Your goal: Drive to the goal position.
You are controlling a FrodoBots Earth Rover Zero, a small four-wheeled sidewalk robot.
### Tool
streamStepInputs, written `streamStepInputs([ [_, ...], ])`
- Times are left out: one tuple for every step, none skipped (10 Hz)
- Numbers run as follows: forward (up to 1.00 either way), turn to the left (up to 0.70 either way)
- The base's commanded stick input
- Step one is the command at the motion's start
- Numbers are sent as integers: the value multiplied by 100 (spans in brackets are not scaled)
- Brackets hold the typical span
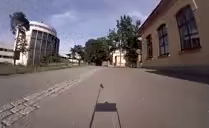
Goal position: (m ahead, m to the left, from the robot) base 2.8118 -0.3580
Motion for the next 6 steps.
streamStepInputs([
  [45, 0],
  [45, 0],
  [45, 0],
  [45, 0],
  [45, 0],
  [45, 0],
])
